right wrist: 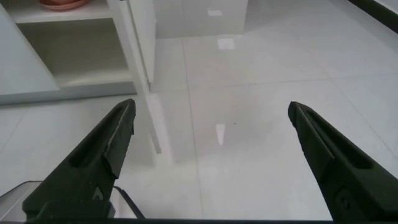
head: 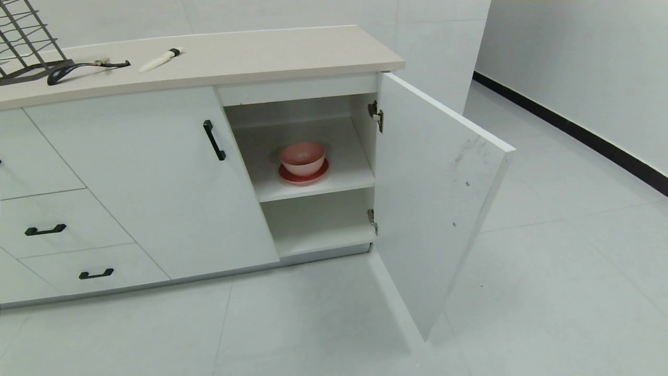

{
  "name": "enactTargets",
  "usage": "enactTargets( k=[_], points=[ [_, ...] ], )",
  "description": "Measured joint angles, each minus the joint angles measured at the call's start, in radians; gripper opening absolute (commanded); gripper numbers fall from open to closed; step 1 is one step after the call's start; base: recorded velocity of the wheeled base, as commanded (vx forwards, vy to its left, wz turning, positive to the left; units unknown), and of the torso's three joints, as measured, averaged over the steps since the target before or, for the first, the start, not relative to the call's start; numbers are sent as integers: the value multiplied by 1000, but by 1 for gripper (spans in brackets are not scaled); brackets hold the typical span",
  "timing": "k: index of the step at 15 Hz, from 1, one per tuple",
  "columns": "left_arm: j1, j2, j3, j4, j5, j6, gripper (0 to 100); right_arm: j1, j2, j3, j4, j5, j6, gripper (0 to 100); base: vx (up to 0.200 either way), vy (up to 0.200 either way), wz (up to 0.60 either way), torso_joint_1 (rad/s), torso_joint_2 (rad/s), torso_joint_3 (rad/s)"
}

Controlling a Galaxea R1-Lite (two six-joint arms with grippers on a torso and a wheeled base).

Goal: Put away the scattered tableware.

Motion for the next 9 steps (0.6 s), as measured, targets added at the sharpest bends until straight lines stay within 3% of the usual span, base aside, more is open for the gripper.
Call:
enactTargets(
  k=[1,4,5,9],
  points=[
    [0,0,0,0,-1,-1,100,0,0,0,0,0,0,100,0,0,600,2,2,2],
    [-1,0,0,0,0,-2,100,-1,0,0,0,-4,0,100,0,0,0,0,0,0],
    [0,0,0,0,0,-3,100,-1,0,0,0,-4,-3,0,0,0,0,0,0,0],
    [-1,0,0,0,0,-5,100,-1,0,0,0,-8,3,0,0,0,0,0,0,0]
  ],
)
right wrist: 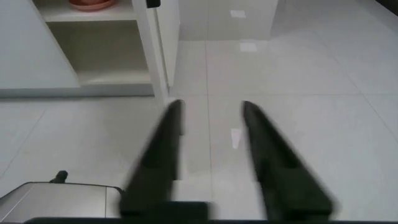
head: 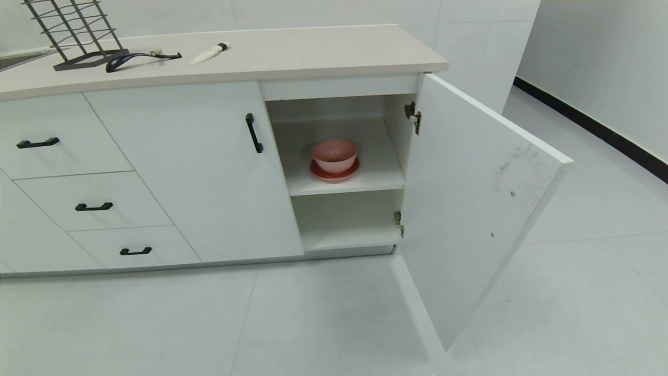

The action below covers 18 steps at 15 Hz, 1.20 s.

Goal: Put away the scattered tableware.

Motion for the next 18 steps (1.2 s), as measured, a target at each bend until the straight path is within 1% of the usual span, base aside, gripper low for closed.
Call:
enactTargets(
  k=[2,4,6,7,9,11,12,14,16,17,18],
  points=[
    [0,0,0,0,0,-8,100,-2,0,0,0,0,1,0,0,0,0,0,0,0],
    [0,0,0,0,0,-9,100,-3,0,0,-21,-8,4,0,0,0,0,0,0,0],
    [1,0,0,0,0,-9,100,-3,1,-2,-174,-13,-20,0,0,0,0,0,0,0],
    [1,0,0,0,0,-7,100,-4,9,-10,-187,-4,-37,0,0,0,0,0,0,0],
    [1,0,0,0,0,-9,100,1,53,-58,-183,23,-41,0,0,0,0,0,0,0],
    [1,0,0,0,0,-9,100,23,163,-133,-229,44,-38,0,0,0,0,0,0,0],
    [1,0,0,0,0,-9,100,36,257,-173,-321,52,-38,0,0,0,0,0,0,0],
    [1,-1,0,-1,0,-9,100,52,484,-211,-605,77,-43,0,0,0,0,0,0,0],
    [1,-1,0,0,0,-8,100,50,727,-169,-853,150,-69,0,0,0,0,0,0,0],
    [1,-1,0,0,0,-8,100,46,830,-133,-957,190,-85,0,0,0,0,0,0,0],
    [1,-1,0,0,0,-8,100,41,917,-104,-1027,222,-98,0,0,0,0,0,0,0]
  ],
)
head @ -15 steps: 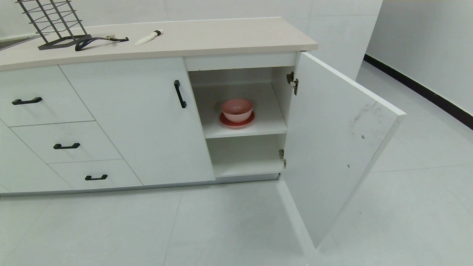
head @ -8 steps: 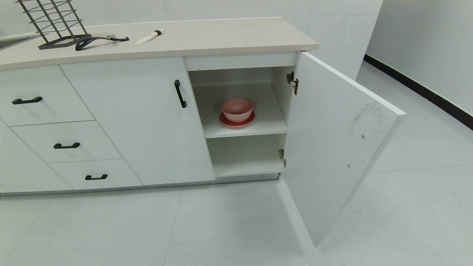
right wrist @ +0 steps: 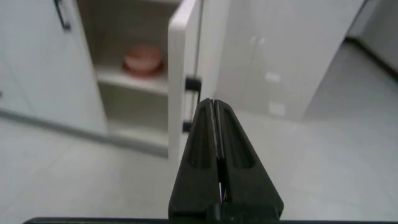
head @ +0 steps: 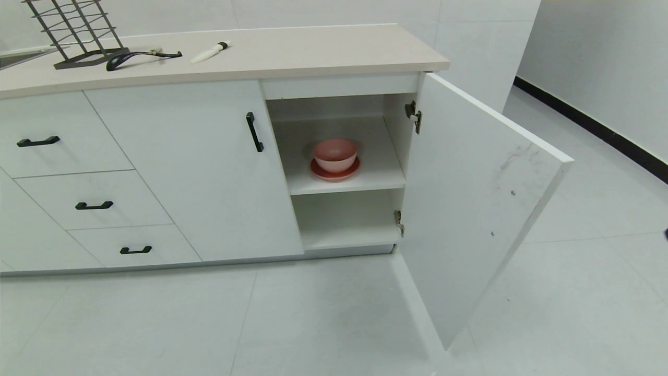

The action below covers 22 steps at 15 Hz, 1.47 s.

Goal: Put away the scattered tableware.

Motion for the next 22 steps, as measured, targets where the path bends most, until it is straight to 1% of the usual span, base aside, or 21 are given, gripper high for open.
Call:
enactTargets(
  k=[1,3,6,9,12,14,17,20,22],
  points=[
    [0,0,0,0,0,0,100,-5,75,3,-38,18,-8,0,0,0,0,0,0,0],
    [0,0,0,0,0,-2,100,-11,192,-52,-70,32,-14,0,0,0,0,0,0,0],
    [0,0,0,0,0,0,100,-15,370,-170,-122,54,-18,0,0,0,0,0,0,0],
    [0,0,-1,1,0,0,100,-18,547,-326,-152,120,-33,0,0,0,0,0,0,0],
    [0,0,0,0,0,0,100,3,664,-405,-176,152,-42,0,0,0,0,0,0,0],
    [0,0,0,0,0,-4,100,10,714,-430,-194,193,-64,0,0,0,0,0,0,0],
    [0,-1,0,-1,1,1,100,40,750,-436,-214,204,-70,0,0,0,0,0,0,0],
    [5,-1,0,-1,1,-3,100,89,760,-436,-216,205,-70,0,0,0,0,0,0,0],
    [5,-1,0,-1,1,-4,100,138,769,-439,-216,204,-67,0,0,0,0,0,0,0]
  ],
)
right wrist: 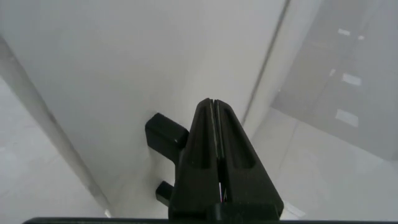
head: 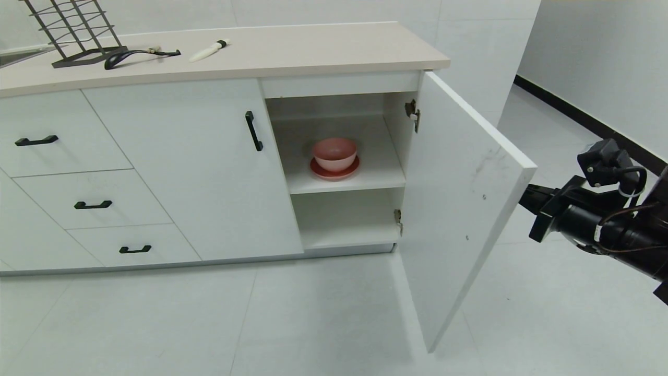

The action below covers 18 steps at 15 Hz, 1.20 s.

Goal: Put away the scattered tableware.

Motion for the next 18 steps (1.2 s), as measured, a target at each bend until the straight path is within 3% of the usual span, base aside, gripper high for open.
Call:
enactTargets(
  k=[9,18],
  points=[
    [0,0,0,1,0,2,100,230,94,-161,0,-4,20,0,0,0,0,0,0,0],
    [0,0,-1,2,0,3,100,348,284,-396,0,-4,25,0,0,0,0,0,0,0]
  ],
)
